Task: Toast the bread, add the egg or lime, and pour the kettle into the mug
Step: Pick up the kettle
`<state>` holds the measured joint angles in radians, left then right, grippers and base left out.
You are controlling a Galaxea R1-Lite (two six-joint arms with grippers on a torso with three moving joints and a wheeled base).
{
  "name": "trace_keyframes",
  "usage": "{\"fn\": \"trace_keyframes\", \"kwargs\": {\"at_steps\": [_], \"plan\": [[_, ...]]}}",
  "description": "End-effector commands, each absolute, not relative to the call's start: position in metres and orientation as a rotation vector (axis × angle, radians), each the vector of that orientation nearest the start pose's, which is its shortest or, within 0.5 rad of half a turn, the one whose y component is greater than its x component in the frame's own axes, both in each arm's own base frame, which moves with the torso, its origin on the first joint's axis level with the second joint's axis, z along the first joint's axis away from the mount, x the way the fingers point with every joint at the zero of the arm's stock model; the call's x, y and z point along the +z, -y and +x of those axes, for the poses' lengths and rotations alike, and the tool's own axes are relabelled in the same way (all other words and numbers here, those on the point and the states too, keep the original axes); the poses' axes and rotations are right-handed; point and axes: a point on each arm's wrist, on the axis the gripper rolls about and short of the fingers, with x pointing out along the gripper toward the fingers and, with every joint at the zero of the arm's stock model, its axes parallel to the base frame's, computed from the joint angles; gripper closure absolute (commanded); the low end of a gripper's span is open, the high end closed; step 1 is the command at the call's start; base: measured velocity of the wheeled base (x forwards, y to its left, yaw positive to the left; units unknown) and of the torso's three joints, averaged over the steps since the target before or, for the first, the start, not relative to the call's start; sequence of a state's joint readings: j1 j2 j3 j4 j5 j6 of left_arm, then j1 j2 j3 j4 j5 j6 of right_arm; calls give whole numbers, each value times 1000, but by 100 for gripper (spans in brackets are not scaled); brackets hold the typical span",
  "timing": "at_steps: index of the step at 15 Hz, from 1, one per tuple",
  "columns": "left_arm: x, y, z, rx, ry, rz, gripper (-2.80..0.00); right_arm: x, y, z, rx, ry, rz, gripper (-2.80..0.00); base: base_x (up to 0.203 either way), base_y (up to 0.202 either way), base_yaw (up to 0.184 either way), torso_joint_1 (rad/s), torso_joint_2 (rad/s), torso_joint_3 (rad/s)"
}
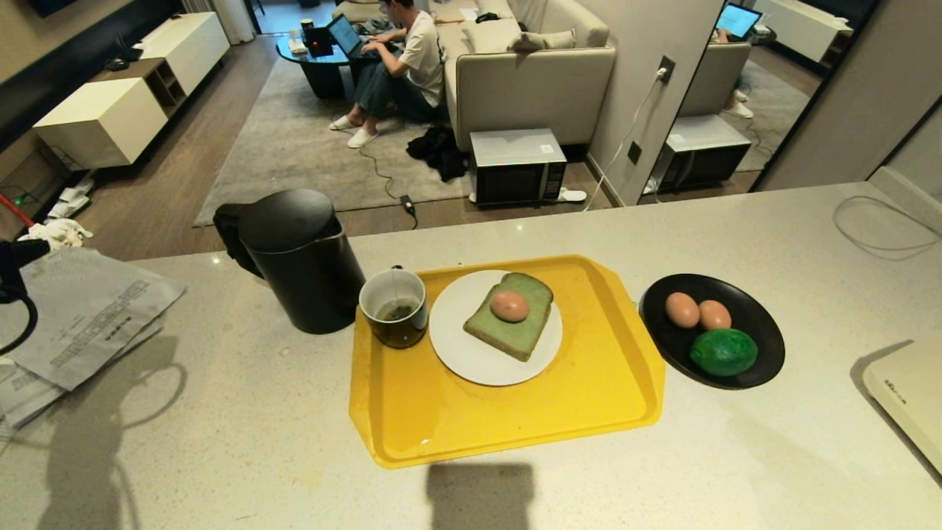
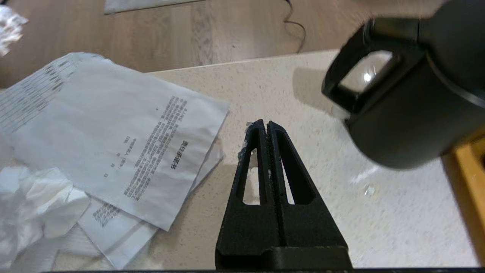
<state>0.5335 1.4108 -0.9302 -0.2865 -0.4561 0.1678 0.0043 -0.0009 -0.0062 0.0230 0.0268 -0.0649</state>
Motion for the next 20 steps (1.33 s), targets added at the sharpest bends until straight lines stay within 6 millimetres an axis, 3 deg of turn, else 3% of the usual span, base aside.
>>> {"fn": "trace_keyframes", "kwargs": {"at_steps": [1, 7, 10, 17, 20], "plan": [[240, -138, 227, -21, -227, 140, 0, 75, -1, -23, 33, -16, -66, 0, 0, 0, 0, 0, 0, 0], [196, -160, 257, -35, -101, 273, 0, 75, -1, -23, 33, -16, -66, 0, 0, 0, 0, 0, 0, 0], [177, -161, 267, -43, -64, 287, 0, 75, -1, -23, 33, -16, -66, 0, 0, 0, 0, 0, 0, 0], [163, -144, 289, -122, -66, 253, 0, 75, -1, -23, 33, -16, -66, 0, 0, 0, 0, 0, 0, 0], [158, -140, 307, -145, -6, 253, 0, 75, -1, -23, 33, -16, -66, 0, 0, 0, 0, 0, 0, 0]]}}
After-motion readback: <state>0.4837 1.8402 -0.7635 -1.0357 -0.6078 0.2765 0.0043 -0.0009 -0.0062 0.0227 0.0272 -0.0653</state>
